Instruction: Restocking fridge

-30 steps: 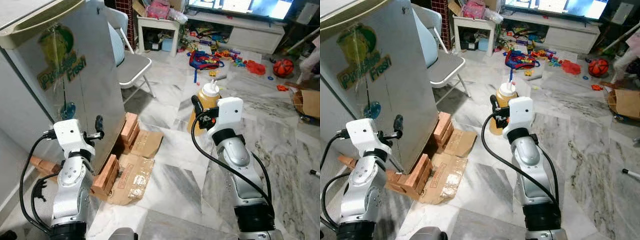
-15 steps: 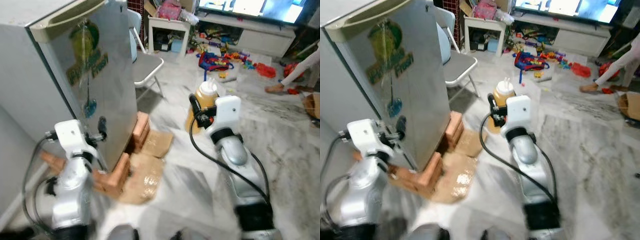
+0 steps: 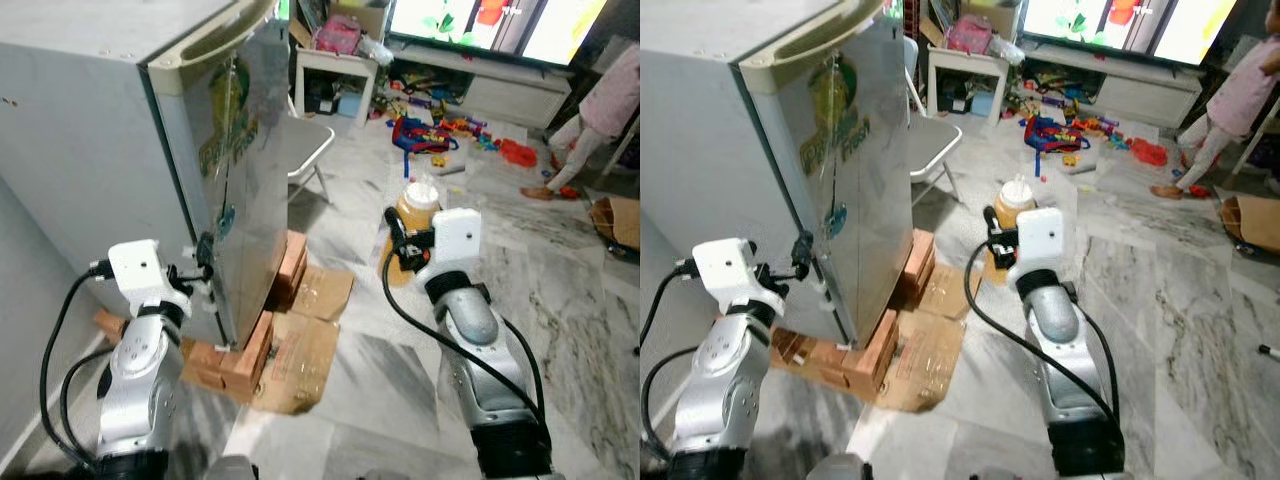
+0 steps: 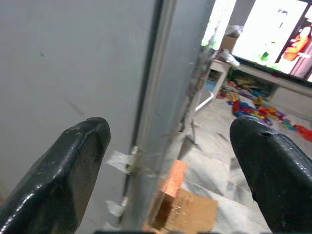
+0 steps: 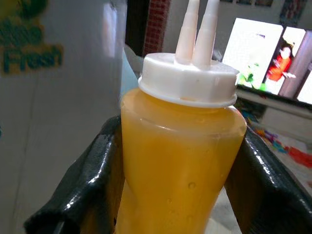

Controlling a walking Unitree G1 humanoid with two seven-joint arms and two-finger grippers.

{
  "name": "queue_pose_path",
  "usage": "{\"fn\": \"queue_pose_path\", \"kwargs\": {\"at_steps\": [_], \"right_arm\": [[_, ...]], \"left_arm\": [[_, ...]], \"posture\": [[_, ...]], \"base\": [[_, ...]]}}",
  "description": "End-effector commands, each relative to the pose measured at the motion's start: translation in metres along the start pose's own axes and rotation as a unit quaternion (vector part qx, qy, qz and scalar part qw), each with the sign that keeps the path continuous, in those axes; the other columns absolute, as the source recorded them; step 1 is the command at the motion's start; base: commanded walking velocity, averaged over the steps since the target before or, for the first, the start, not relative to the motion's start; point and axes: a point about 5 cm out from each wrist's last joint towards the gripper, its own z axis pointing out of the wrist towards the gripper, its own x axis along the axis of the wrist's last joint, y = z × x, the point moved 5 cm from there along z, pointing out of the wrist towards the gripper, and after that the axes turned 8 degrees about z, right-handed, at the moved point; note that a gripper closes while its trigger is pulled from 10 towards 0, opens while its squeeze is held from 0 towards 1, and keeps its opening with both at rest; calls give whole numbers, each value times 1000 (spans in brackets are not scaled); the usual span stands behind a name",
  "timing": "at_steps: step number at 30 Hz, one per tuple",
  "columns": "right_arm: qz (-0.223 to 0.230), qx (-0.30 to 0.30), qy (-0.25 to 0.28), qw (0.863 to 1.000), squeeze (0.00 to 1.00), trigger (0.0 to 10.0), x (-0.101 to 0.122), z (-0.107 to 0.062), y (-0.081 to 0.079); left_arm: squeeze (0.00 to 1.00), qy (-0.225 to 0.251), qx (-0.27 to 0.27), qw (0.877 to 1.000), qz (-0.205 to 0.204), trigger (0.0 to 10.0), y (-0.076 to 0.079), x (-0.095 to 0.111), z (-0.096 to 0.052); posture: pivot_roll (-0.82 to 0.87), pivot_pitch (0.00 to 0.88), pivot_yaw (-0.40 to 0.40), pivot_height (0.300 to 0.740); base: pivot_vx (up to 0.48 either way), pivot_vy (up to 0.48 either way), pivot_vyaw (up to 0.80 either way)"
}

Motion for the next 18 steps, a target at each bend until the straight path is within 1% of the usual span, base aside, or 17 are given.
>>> {"fn": "queue_pose_path", "kwargs": {"at_steps": [1, 3, 7, 8, 12, 15, 16, 18], "right_arm": [[-6, -17, 12, 1000, 0, 10000, 8, -2, 11], [-8, -22, 8, 1000, 0, 10000, 6, -6, 16], [-4, -28, 4, 1000, 0, 10000, 6, -8, 19], [-7, -25, 4, 1000, 0, 10000, 6, -9, 19], [-6, -25, -3, 1000, 0, 10000, 4, -14, 21], [-8, -27, -7, 1000, 0, 10000, 2, -17, 23], [-9, -28, -7, 1000, 0, 10000, 2, -17, 24], [-9, -29, -8, 1000, 0, 10000, 2, -18, 25]], "left_arm": [[0, 14, -20, 1000, -1, 10000, 9, 7, 3], [0, 15, -25, 1000, 0, 10000, 11, 7, 4], [0, 19, -28, 999, -2, 10000, 13, 9, 7], [0, 23, -30, 999, 1, 10000, 13, 12, 10], [0, 22, -25, 999, -1, 10000, 10, 13, 14], [0, 20, -25, 999, -5, 10000, 9, 12, 14], [0, 19, -22, 1000, 0, 10000, 7, 11, 13], [0, 16, -21, 1000, 0, 10000, 7, 10, 13]], "posture": [[39, 0, -61, 740], [37, 0, -60, 740], [32, 0, -57, 740], [29, 0, -56, 740], [22, 0, -56, 740], [20, 0, -56, 740], [20, 0, -57, 740], [20, 0, -58, 740]], "base": [[0, 0, 0], [0, 0, 0], [0, 0, 0], [0, 368, 0], [0, 316, 0], [0, 414, -571], [0, 480, -569], [0, 480, 0]]}}
